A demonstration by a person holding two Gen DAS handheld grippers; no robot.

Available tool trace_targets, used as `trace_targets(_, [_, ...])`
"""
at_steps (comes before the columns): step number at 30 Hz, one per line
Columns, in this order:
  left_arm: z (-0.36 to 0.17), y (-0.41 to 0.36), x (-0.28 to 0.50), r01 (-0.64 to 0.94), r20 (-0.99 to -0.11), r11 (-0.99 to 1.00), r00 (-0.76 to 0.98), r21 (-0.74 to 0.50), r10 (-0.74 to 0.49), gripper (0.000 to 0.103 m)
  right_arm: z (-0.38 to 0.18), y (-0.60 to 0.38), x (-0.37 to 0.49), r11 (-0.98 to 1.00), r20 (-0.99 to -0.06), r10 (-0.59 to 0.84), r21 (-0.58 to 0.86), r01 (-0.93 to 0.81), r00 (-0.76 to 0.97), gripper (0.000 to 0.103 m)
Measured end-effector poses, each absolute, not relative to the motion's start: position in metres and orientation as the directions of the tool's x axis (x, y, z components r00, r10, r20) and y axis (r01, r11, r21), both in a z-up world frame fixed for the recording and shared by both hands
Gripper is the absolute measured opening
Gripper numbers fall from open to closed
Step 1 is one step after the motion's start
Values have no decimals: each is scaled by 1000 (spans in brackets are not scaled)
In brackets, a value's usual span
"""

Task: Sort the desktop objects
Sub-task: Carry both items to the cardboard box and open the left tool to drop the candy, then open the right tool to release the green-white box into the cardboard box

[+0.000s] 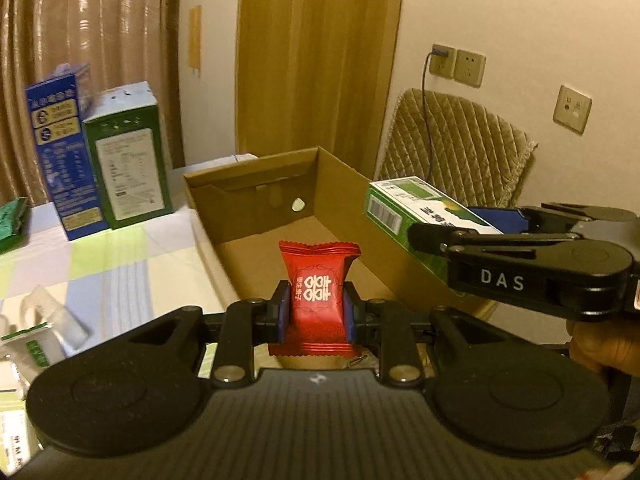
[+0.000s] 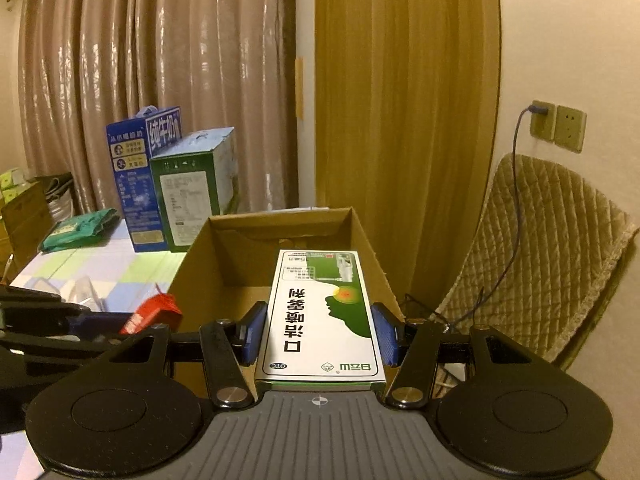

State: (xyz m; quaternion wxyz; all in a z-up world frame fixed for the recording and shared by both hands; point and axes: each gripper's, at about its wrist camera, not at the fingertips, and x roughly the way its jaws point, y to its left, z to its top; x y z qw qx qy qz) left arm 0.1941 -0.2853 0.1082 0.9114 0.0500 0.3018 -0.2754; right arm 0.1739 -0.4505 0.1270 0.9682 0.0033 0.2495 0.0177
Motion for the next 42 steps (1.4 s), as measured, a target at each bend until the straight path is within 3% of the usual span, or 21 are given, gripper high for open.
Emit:
trace_targets(9, [89,-296,215,560,-571,821,639,-115,-516,23,114,-461,189,999,-504,48,44,-29,862,52])
trace_targets(11, [87,-295,218,553,-563,827,652,-105,-507,42,112,-462,190,998,-509,51,45,-33,860,52])
trace_targets(15, [85,-289,219,542,-562,835,662,-98,-496,42,107,-461,191,998,-518,55,50,-34,854,52])
trace_targets(20, [88,-276,213,525,-559,848,682,-75,-471,58,105,-462,197,996,-509,83,75,-52,857,52])
trace_targets(22, [91,-269,211,512,-555,857,696,-61,-456,58,108,-463,197,994,-485,92,89,-55,870,53])
trace_targets(26, [98,-250,206,477,-552,878,721,-43,-419,65,121,-465,192,993,-456,88,113,-41,886,59])
trace_targets(31, [105,-221,195,436,-539,900,753,-21,-377,67,139,-458,176,993,-428,94,109,-51,899,66])
trace_targets(37, [112,-186,179,401,-547,916,766,-2,-337,78,162,-432,159,991,-403,119,107,-82,907,76])
trace_targets(42, [120,-151,159,347,-540,938,790,4,-290,89,179,-402,142,984,-377,166,125,-128,911,96])
